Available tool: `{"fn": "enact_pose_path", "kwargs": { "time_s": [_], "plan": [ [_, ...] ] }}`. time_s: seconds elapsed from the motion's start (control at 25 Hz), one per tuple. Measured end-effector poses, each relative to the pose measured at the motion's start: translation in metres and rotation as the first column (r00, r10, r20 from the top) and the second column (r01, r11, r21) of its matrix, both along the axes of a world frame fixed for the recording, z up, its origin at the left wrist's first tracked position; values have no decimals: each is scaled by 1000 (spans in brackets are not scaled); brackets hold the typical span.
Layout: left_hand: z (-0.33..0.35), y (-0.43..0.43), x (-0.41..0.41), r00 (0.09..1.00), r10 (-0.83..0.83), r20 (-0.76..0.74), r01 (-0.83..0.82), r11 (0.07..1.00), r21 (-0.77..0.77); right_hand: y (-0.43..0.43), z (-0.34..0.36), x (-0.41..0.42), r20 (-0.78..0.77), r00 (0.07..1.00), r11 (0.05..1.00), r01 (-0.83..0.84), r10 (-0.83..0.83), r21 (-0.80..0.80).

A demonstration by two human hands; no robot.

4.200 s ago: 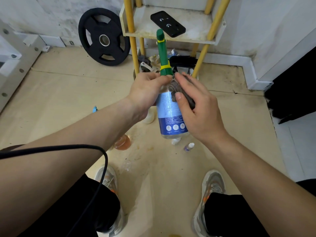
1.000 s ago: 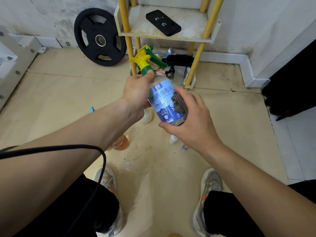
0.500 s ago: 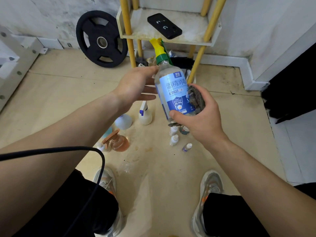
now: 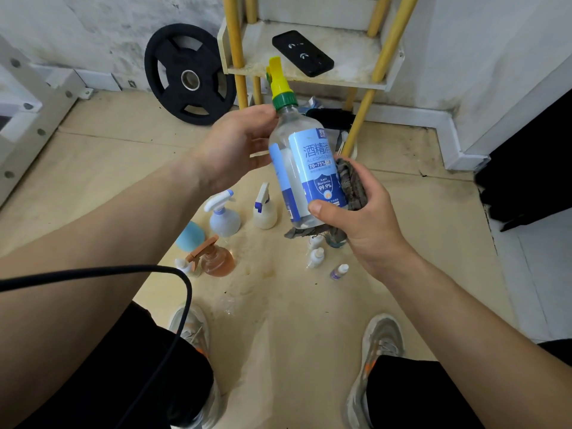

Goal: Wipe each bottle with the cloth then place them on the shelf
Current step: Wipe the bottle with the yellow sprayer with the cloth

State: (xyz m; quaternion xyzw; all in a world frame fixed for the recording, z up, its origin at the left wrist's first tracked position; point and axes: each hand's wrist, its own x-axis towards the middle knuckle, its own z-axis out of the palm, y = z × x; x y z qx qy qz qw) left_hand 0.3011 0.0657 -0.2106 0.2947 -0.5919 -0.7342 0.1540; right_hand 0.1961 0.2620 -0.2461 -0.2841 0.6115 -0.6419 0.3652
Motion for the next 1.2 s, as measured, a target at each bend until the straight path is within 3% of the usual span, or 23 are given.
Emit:
{"fn": "enact_pose_path", "kwargs": {
  "time_s": [0.2, 0.4, 0.52, 0.6, 0.68, 0.76, 0.92, 1.0, 1.12, 1.2],
  "plan": [
    [2, 2, -2, 998, 45, 50, -44, 999, -14, 1, -1, 3, -189, 981, 997, 44, -33, 59],
    [-2, 7, -5, 982, 169, 86, -134, 938, -320, -1, 0, 10, -183, 983, 997, 5, 10, 78],
    [-5, 14, -7, 965, 221, 139, -140, 888, -439, -10, 2, 8, -159, 986, 997, 56, -47, 54],
    [-8, 24, -10, 952, 258, 164, -145, 854, -499, -16, 4, 4, -235, 969, 994, 95, -80, 54],
    [-12, 35, -14, 925, 318, 206, -169, 832, -528, -20, 10, 4, -523, 849, 984, 145, -70, 105],
    [-17, 42, -17, 904, 358, 235, -196, 834, -516, -21, 12, 10, -759, 649, 981, 173, -43, 92],
    [-24, 43, -17, 881, 419, 219, -285, 840, -462, -21, -3, 28, -975, 220, 981, 178, 39, 80],
    [-24, 40, -17, 864, 447, 231, -309, 833, -459, -16, -16, 33, -993, 68, 976, 190, 95, 107],
    [-22, 36, -18, 851, 457, 259, -294, 823, -486, -8, -24, 34, -984, -23, 975, 147, 174, 169],
    [-24, 37, -19, 876, 421, 234, -257, 820, -512, -8, -18, 31, -988, 53, 977, 150, 145, 152]
  ]
}}
